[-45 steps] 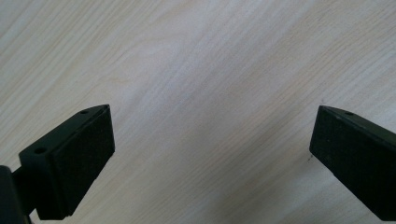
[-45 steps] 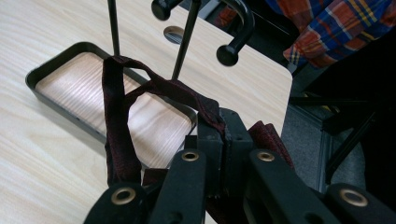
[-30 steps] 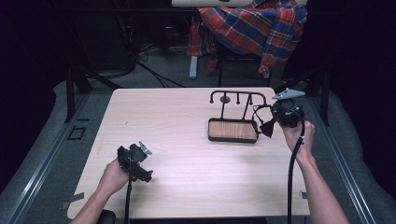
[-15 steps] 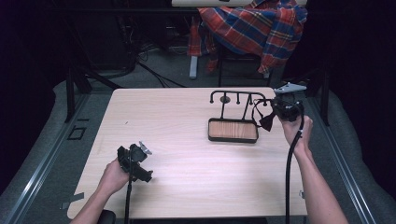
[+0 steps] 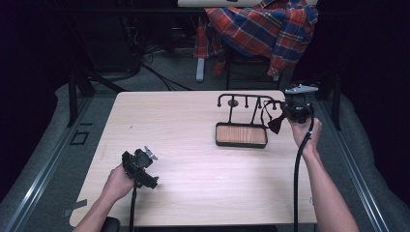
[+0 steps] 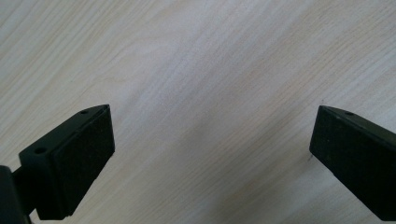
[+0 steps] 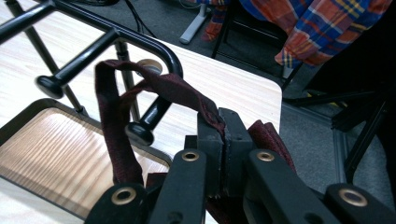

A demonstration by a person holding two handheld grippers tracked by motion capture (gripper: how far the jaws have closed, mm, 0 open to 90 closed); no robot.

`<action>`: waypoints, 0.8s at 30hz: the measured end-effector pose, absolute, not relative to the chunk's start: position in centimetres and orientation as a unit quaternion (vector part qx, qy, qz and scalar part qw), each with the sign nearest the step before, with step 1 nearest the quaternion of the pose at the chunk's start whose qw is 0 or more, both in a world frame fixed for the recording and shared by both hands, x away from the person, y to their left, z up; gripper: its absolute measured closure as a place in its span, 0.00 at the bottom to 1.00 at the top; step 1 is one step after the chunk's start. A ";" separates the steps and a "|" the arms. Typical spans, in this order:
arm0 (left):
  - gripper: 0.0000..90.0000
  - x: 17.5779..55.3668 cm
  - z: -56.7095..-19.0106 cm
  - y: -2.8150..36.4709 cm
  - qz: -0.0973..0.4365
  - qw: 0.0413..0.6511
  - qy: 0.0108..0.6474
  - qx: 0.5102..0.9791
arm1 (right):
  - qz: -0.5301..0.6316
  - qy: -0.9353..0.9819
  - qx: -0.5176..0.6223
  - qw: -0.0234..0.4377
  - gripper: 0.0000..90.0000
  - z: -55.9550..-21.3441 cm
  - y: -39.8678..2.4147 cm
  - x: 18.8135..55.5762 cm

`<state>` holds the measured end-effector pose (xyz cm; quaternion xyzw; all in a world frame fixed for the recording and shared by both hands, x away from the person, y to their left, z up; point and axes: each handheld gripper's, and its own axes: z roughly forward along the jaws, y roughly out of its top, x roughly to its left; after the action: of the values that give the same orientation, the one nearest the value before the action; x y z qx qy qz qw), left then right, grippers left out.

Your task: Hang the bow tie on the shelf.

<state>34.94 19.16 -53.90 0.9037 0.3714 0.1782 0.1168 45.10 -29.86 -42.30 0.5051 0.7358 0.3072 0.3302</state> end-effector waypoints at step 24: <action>0.00 34.8 -53.9 19.4 0.177 0.115 0.370 0.905 | 0.307 0.744 0.527 0.272 0.97 -45.5 -29.6 46.3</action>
<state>34.76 19.37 -53.89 0.9047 0.3700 0.1768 0.1151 46.28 -29.61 -45.51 0.5272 0.7443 0.3065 0.2721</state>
